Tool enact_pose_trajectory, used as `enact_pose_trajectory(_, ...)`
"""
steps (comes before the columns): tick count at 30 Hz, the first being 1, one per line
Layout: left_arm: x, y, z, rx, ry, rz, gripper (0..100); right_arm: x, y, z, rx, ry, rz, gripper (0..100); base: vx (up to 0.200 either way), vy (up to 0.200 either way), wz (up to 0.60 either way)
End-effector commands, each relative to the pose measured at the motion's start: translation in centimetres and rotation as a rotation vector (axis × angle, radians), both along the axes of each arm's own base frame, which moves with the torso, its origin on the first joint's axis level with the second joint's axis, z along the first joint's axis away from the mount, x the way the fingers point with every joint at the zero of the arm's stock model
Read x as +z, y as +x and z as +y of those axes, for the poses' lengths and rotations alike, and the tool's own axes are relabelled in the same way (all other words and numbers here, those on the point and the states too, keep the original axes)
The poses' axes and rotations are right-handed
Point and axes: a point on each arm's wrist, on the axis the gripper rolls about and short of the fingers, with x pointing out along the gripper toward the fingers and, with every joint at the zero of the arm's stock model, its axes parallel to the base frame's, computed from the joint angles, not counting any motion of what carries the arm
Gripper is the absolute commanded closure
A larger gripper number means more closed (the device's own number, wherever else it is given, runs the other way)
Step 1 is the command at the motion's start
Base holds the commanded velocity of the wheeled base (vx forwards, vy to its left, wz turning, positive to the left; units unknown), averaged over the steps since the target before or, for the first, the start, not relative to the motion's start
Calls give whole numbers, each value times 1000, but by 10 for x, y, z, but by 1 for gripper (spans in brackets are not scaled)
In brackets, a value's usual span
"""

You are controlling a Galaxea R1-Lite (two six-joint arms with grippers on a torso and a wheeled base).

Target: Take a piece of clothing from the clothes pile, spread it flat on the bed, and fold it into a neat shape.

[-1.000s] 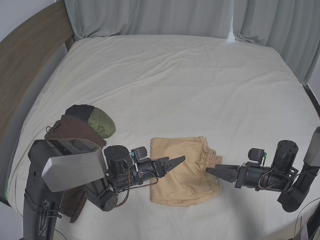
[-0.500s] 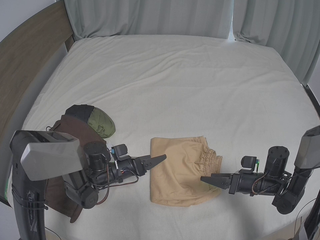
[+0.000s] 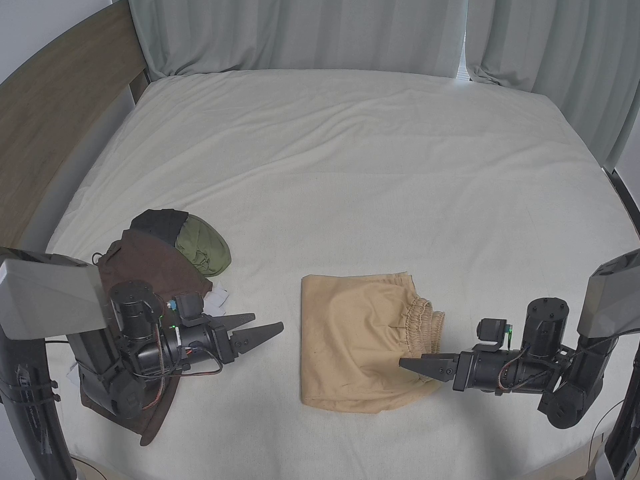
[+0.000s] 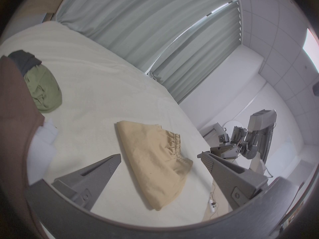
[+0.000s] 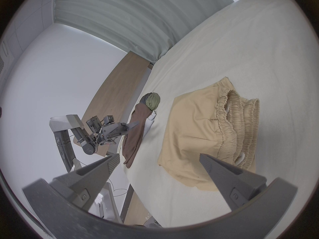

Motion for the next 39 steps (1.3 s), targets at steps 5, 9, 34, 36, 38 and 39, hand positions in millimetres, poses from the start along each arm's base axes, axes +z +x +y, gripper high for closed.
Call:
enact_pose_trajectory(5,1,-7,22,42,49,-33,0,-19,4,2,-1,-26,56,0,0,0,0)
enact_pose_trajectory(9,0,-9,26,54,56,-24,0,-25,7,1,-7,-33,73,0,0,0,0)
enact_pose_trajectory(34,1,-8,33,60,53,-28,0,-74,13,-9,-81,-177,146,0,0,0,0)
enact_pose_trajectory(36,0,-8,33,60,54,-25,0,-74,13,-9,-82,-177,145,0,0,0,0)
enact_pose_trajectory(38,-1,-8,33,60,55,-22,0,-74,13,-9,-82,-177,145,0,0,0,0)
enact_pose_trajectory(39,-2,-8,33,60,55,-21,0,-74,13,-9,-82,-177,145,0,0,0,0)
